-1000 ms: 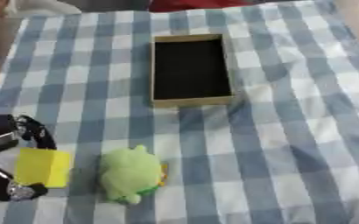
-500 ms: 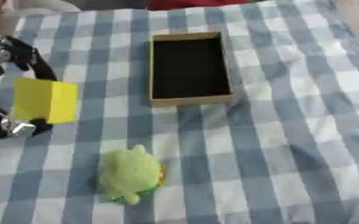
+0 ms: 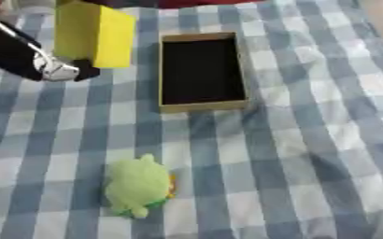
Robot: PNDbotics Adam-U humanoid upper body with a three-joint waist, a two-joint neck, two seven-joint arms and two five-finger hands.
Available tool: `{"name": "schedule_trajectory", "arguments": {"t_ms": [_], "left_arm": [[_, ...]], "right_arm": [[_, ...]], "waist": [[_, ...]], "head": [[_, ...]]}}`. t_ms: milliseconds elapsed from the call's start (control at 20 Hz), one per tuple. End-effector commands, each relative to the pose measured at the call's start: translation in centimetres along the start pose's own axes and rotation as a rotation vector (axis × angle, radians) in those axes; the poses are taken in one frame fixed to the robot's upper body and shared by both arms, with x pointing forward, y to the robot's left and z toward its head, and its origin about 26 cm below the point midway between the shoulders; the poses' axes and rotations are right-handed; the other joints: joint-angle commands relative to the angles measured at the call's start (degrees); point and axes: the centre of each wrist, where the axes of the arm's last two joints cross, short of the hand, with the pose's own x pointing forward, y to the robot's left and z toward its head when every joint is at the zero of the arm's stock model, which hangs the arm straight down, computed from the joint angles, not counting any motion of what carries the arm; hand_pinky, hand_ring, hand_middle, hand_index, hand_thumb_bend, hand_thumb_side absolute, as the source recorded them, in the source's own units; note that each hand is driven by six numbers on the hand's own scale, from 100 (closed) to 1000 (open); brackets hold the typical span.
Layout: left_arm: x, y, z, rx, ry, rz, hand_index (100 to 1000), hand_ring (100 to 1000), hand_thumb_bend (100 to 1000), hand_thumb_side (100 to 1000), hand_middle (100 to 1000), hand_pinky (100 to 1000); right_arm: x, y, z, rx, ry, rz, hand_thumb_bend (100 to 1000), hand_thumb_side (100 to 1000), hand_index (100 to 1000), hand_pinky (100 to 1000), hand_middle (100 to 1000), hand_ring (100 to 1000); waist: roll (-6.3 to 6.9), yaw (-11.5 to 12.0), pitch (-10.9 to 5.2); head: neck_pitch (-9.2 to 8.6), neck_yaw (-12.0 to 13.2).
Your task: Pick up objects on the table and place them in the box.
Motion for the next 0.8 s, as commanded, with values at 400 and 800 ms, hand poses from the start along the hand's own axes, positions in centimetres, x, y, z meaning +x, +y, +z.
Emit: {"name": "schedule_trajectory", "arguments": {"t_ms": [400,800], "left_arm": [[-0.1,1.6,-5.7,-0.023,-0.090,-0.012,669,747,288,100,490,776],[-2.6,-0.9,-11.6,-0.038,-0.011,-0.086,666,737,354,100,488,778]], "right_arm": [[0.7,-0.9,-1.0,-0.014,-0.055,0.008,100,958,779,574,695,725],[0.9,-0.9,-1.7,-0.036,-0.093,-0.013,100,952,777,569,694,723]], "waist": [[-0.06,-1.53,-0.46],[-0.18,-3.08,0.38]], "head": [[0.29,1.49],[0.29,3.36]]}}
